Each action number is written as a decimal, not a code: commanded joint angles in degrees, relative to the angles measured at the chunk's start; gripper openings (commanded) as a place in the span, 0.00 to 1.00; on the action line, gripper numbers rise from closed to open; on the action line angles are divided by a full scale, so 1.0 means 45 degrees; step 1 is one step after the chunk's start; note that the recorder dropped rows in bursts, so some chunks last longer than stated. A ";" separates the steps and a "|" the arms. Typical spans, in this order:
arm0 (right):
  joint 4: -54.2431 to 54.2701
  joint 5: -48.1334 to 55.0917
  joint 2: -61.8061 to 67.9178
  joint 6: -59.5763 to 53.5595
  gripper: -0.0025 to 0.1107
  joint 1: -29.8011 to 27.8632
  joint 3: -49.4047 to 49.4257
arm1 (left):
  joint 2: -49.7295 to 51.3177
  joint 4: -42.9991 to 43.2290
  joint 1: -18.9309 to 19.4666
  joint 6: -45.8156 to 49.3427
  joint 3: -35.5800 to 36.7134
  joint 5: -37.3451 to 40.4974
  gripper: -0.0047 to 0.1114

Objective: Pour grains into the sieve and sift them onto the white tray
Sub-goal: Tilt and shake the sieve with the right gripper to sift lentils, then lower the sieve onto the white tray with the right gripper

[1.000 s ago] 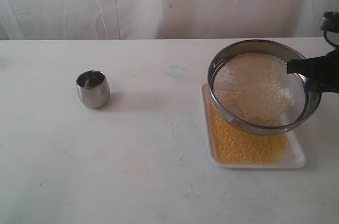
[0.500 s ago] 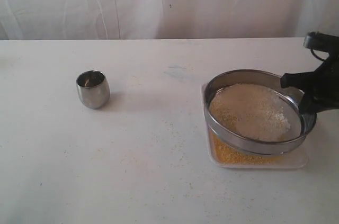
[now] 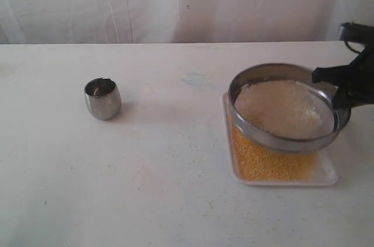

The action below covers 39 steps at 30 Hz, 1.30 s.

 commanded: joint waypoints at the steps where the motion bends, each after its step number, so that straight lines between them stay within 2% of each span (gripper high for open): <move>1: 0.0636 -0.1167 0.0114 0.0924 0.02 -0.0088 -0.0356 | -0.0056 -0.0080 -0.0079 -0.0020 0.0060 0.0403 0.04; 4: 0.0783 0.1430 0.0114 0.0586 0.02 -0.0004 -0.0030 | -0.0056 -0.0080 -0.0079 -0.0020 0.0060 0.0403 0.04; 6: 0.0778 0.0581 0.0153 -0.0155 0.02 0.0059 0.0300 | -0.0056 -0.0080 -0.0079 -0.0020 0.0060 0.0403 0.04; 7: 0.0778 -0.1642 0.0403 -0.0318 0.02 0.0059 0.0226 | -0.0056 -0.0080 -0.0079 -0.0020 0.0060 0.0403 0.04; 8: 0.0820 -0.2324 0.0543 0.0009 0.02 0.0008 0.0069 | -0.0056 -0.0080 -0.0079 -0.0020 0.0060 0.0403 0.04; 10: 0.1288 -0.0502 0.0691 0.0981 0.02 -0.0052 -0.0265 | -0.0056 -0.0080 -0.0079 -0.0020 0.0060 0.0403 0.04; 11: 0.1325 0.0977 0.0691 0.0654 0.02 -0.0013 -0.0191 | -0.0056 -0.0080 -0.0079 -0.0020 0.0060 0.0403 0.04; 12: 0.1371 0.1369 0.0691 0.0004 0.02 0.0132 -0.0053 | -0.0056 -0.0080 -0.0079 -0.0020 0.0060 0.0403 0.04; 15: 0.1587 -0.2379 0.1051 -0.0243 0.02 0.0192 -0.0311 | -0.0056 -0.0080 -0.0079 -0.0020 0.0060 0.0403 0.04; 16: 0.1614 -0.2082 0.1134 0.0238 0.02 0.0169 -0.0553 | -0.0056 -0.0080 -0.0079 -0.0020 0.0060 0.0403 0.04; 18: 0.1643 0.1365 0.1075 0.0103 0.02 0.0226 -0.0600 | -0.0056 -0.0080 -0.0079 -0.0020 0.0060 0.0403 0.04; 19: 0.1643 0.2204 0.0985 -0.0441 0.02 0.0305 -0.0331 | -0.0056 -0.0080 -0.0079 -0.0020 0.0060 0.0403 0.04; 20: 0.1643 0.1919 0.0874 -0.1015 0.02 0.0327 -0.0125 | -0.0056 -0.0080 -0.0079 -0.0020 0.0060 0.0403 0.04; 23: 0.1565 -0.1914 0.0957 -0.0257 0.02 0.0209 -0.0320 | -0.0056 -0.0080 -0.0079 -0.0020 0.0060 0.0403 0.04; 27: 0.1532 0.1061 0.0992 -0.0133 0.02 0.0195 -0.0157 | -0.0056 -0.0080 -0.0079 -0.0020 0.0060 0.0403 0.04; 28: 0.1532 0.1047 0.0992 -0.0527 0.02 0.0255 0.0018 | -0.0056 -0.0080 -0.0079 -0.0020 0.0060 0.0403 0.04; 31: 0.1532 -0.1425 0.1118 -0.0981 0.02 0.0320 0.0102 | -0.0056 -0.0080 -0.0079 -0.0020 0.0060 0.0403 0.04; 33: 0.1556 -0.3103 0.1168 -0.0419 0.02 0.0294 0.0042 | -0.0056 -0.0080 -0.0079 -0.0020 0.0060 0.0403 0.04; 35: 0.1556 -0.2274 0.1118 0.0322 0.02 0.0294 -0.0093 | -0.0056 -0.0080 -0.0079 -0.0020 0.0060 0.0403 0.04; 38: 0.1521 0.0452 0.0863 0.0105 0.02 0.0381 0.0184 | -0.0056 -0.0080 -0.0079 -0.0020 0.0060 0.0403 0.04; 39: 0.1521 0.0712 0.0837 -0.0138 0.02 0.0442 0.0371 | -0.0056 -0.0080 -0.0079 -0.0020 0.0060 0.0403 0.04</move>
